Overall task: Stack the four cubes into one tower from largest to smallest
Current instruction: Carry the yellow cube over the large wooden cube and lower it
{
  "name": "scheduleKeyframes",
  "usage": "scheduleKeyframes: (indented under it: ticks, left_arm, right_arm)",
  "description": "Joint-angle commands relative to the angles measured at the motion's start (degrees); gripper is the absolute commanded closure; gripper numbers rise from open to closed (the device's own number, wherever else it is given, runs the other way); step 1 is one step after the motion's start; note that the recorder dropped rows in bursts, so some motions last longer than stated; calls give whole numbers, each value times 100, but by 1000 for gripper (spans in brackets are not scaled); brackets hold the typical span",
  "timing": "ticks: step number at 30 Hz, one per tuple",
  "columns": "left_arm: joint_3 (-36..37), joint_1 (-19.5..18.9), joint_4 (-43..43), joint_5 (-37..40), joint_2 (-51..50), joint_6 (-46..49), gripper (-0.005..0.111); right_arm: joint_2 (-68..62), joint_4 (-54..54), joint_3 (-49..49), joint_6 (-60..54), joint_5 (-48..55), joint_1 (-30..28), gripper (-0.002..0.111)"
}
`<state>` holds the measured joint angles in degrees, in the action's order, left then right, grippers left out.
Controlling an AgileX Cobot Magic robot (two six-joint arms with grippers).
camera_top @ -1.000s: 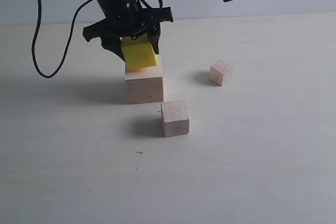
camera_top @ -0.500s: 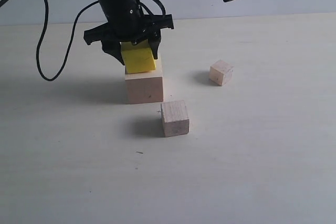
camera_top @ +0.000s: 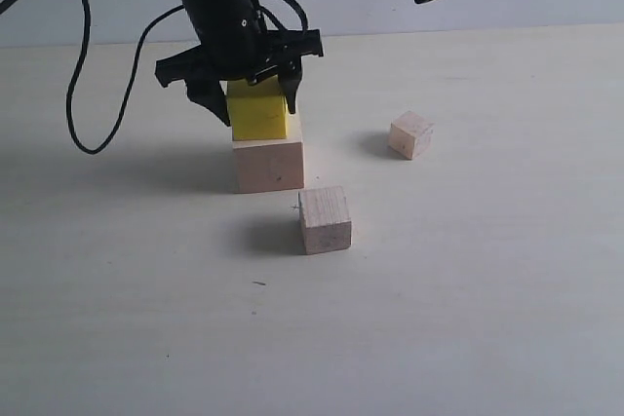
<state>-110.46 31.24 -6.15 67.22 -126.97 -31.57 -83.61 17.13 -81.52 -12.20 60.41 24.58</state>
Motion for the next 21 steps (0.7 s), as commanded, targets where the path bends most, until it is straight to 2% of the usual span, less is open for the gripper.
scheduleKeyframes:
  ticks: [1,21]
  left_arm:
    - [-28,33,-143,-14,58,-37,31]
    - [-28,33,-221,9,195,-37,31]
  right_arm:
    - [33,16,-51,-68,-21,7,108]
    - [33,22,-51,-72,92,7,108]
